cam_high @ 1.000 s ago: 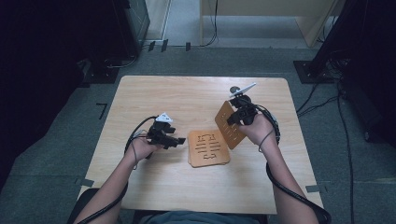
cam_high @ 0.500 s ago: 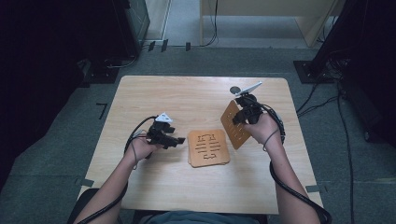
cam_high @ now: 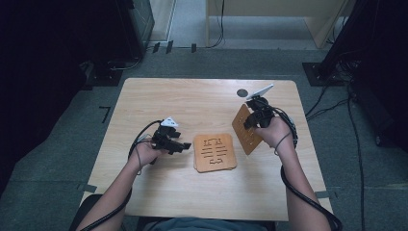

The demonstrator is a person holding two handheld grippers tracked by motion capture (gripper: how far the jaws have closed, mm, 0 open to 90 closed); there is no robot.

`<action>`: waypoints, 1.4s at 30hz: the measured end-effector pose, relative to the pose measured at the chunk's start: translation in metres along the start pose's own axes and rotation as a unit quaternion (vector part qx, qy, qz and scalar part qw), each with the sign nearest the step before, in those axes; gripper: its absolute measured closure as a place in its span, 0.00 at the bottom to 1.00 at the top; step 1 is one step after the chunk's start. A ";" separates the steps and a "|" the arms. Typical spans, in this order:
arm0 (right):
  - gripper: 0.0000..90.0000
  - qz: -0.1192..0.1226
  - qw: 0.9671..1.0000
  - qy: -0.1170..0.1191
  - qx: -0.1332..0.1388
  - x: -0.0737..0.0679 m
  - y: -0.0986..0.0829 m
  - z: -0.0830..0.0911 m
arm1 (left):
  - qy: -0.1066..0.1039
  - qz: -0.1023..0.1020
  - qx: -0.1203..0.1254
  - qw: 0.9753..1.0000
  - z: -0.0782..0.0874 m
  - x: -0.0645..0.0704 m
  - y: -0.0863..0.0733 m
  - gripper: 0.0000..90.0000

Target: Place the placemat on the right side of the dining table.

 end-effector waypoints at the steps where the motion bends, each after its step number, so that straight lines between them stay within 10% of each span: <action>1: 0.97 -0.003 1.000 0.003 0.000 0.001 0.000 0.000 | 0.000 -0.001 0.000 1.000 0.000 0.000 0.000 0.28; 42: 0.97 -0.016 0.997 -0.069 0.000 0.042 0.008 0.003 | -0.003 -0.005 -0.006 1.000 -0.004 0.004 -0.002 0.28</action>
Point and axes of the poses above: each handheld gripper's, and its own axes: z roughly backward along the jaws, y roughly out of its top, x roughly to its right, the point moved 4 cm from there along -z, roughly forward along the jaws, and after that the axes turned 15 degrees about x, right-handed, at the moved point
